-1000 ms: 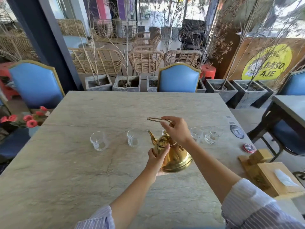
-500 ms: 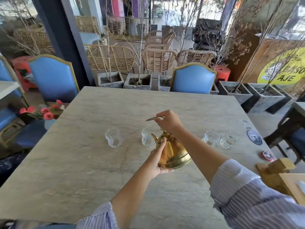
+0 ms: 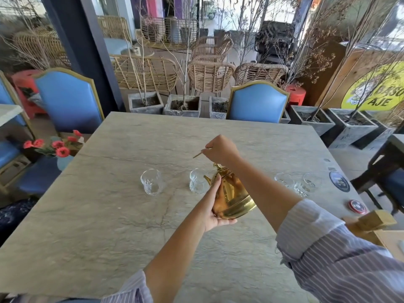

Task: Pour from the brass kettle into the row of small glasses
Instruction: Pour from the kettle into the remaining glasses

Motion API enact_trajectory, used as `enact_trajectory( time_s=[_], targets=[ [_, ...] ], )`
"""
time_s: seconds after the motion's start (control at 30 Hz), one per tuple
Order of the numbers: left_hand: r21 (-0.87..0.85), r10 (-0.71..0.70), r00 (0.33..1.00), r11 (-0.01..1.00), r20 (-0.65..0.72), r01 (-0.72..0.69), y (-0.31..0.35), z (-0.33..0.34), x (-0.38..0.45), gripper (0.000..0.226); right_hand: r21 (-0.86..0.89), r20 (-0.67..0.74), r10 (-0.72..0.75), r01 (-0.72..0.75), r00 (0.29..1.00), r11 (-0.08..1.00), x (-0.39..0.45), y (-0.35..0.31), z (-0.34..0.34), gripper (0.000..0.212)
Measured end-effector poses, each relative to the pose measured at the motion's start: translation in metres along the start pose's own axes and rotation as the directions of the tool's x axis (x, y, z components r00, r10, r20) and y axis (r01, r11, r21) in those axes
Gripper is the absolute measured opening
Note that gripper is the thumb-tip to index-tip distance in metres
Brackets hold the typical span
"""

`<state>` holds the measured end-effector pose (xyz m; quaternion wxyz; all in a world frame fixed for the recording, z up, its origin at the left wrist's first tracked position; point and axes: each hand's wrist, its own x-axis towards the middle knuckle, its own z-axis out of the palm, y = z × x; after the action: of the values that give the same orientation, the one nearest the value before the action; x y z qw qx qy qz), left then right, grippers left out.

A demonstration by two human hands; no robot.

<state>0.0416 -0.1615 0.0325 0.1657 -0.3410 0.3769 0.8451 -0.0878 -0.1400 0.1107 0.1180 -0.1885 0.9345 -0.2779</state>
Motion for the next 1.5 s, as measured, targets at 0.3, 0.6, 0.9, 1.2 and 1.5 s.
enact_trajectory(
  time_s=[0.3, 0.6, 0.9, 1.2, 1.5],
  targets=[
    [-0.017, 0.03, 0.999, 0.999, 0.025, -0.03, 0.007, 0.012, -0.015, 0.102, 0.007, -0.001, -0.032, 0.032, 1.0, 0.999, 0.003, -0.009, -0.015, 0.031],
    [-0.054, 0.011, 0.996, 0.999, 0.092, -0.006, 0.013, 0.024, -0.025, 0.085, -0.103, 0.007, -0.079, 0.079, 0.997, 0.992, 0.002, -0.02, -0.035, 0.028],
    [-0.079, 0.027, 0.992, 0.997, 0.127, -0.017, 0.018, 0.032, -0.031, 0.101, -0.128, 0.001, -0.135, 0.134, 0.991, 0.983, 0.0, -0.027, -0.054, 0.042],
    [-0.099, 0.034, 0.987, 0.995, 0.158, -0.018, 0.017, 0.036, -0.034, 0.112, -0.144, 0.001, -0.143, 0.142, 0.99, 0.979, -0.002, -0.027, -0.057, 0.044],
    [-0.074, 0.028, 0.984, 0.997, 0.178, -0.015, 0.015, 0.028, -0.028, 0.106, -0.143, -0.015, -0.134, 0.131, 0.991, 0.981, -0.002, -0.022, -0.047, 0.034]
  ],
)
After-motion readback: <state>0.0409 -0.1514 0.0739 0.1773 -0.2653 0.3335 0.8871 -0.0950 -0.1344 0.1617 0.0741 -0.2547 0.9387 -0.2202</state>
